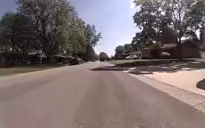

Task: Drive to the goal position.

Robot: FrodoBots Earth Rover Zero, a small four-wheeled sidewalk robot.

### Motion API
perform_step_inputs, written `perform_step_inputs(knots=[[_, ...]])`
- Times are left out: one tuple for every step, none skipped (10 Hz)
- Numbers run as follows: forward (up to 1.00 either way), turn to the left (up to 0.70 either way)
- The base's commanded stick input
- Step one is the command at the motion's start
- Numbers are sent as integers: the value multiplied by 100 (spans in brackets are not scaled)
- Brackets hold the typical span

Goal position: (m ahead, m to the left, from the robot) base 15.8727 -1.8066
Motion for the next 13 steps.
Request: perform_step_inputs(knots=[[50,0],[50,0],[50,0],[50,0],[50,0],[50,0],[50,0],[50,0],[50,0],[50,0],[50,0],[50,0],[50,0]])
